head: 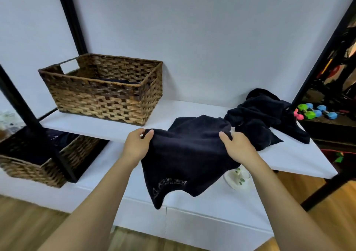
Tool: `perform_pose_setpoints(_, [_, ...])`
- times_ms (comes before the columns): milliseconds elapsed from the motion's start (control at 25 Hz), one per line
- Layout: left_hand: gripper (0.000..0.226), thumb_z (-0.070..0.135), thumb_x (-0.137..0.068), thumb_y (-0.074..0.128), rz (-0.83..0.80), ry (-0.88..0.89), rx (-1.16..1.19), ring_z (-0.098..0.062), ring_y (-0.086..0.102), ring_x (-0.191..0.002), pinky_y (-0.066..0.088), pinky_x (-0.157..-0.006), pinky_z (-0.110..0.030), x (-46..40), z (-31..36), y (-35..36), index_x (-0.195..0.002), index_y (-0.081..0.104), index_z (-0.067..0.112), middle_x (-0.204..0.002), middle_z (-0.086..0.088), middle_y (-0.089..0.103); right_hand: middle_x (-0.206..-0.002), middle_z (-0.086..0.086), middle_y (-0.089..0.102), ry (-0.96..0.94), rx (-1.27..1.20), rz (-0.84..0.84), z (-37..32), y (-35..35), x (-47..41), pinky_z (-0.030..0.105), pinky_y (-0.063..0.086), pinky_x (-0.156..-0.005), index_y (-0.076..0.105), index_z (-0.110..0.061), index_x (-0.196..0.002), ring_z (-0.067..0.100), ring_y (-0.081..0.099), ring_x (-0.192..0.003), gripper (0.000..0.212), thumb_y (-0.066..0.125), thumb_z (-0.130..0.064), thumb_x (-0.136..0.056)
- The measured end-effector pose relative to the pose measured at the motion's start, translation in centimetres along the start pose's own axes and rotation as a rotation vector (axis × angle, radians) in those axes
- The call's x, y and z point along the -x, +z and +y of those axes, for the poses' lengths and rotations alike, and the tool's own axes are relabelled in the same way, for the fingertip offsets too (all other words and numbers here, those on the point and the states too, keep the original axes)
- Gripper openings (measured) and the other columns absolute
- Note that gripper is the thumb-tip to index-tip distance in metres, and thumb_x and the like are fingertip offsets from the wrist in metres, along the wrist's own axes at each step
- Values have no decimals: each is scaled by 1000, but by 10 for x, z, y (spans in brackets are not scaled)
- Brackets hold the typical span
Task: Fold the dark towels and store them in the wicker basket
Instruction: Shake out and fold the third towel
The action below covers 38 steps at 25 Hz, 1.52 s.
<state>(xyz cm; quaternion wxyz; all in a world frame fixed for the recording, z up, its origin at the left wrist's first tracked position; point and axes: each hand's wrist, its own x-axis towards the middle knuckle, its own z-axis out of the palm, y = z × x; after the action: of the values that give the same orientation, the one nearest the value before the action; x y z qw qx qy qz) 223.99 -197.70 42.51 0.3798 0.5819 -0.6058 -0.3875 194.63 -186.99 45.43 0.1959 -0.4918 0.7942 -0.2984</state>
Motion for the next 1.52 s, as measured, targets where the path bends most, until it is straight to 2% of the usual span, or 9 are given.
perform_pose_setpoints(200, [39,41,-100,54,59,-50,-105,-24,64,-77,49,-67,-37,72,-31,30,-81,64,9,-79,-4,68,-73,2,47,117,-67,-258,33,-9,34,34,40,-64,46,-11,-75,22,53,-65,40,62,-47,-83])
perform_pose_setpoints(320, [45,39,-101,55,165,-58,-86,-21,50,-62,39,-58,-35,108,-41,20,-68,48,10,-64,0,53,-84,2,52,85,-131,-443,37,-1,48,34,41,-70,49,-17,-87,19,51,-77,27,60,-34,-69])
perform_pose_setpoints(440, [47,39,-101,55,216,-117,-86,-20,44,-59,34,-57,-34,136,-53,1,-65,41,12,-62,-1,45,-100,7,62,17,-125,-581,40,21,68,31,45,-71,55,-16,-105,18,54,-84,25,53,-17,-80])
perform_pose_setpoints(560, [47,42,-99,58,138,-259,-168,-21,51,-61,39,-60,-34,156,-75,-24,-65,46,12,-63,-3,51,-86,9,53,-62,119,-591,48,50,83,32,40,-64,51,-7,-87,20,49,-75,4,48,-8,-90])
perform_pose_setpoints(640, [47,44,-98,59,64,-373,-236,-23,55,-64,43,-63,-34,171,-95,-45,-67,52,10,-67,-6,56,-88,9,56,-65,228,-619,50,69,92,33,42,-66,52,-6,-84,21,51,-76,10,54,-11,-92])
perform_pose_setpoints(760, [46,43,-98,61,45,-467,-260,-23,53,-64,39,-61,-33,200,-127,-86,-69,53,8,-68,-9,53,-100,10,65,-30,126,-684,35,101,117,33,52,-73,61,-5,-94,22,64,-85,14,63,-19,-94])
perform_pose_setpoints(960, [41,46,-96,62,141,-555,-284,-23,52,-67,38,-64,-33,249,-153,-167,-77,61,9,-74,-9,55,-77,10,60,45,-63,-617,-15,147,163,31,47,-60,58,-4,-78,24,57,-66,33,74,-32,-87])
perform_pose_setpoints(1200, [39,34,-102,52,316,-442,-131,-23,58,-78,51,-76,-39,272,-143,-243,-90,68,0,-84,-9,62,-92,6,72,185,-626,-581,-63,169,200,44,57,-88,70,-7,-97,26,68,-86,24,62,-30,-99])
perform_pose_setpoints(1520, [29,37,-103,50,417,-324,-219,-25,61,-88,53,-78,-41,291,-146,-284,-98,64,12,-97,-7,65,-105,9,65,-26,-367,-539,-93,184,226,39,55,-81,57,-9,-111,25,62,-88,27,38,-29,-106])
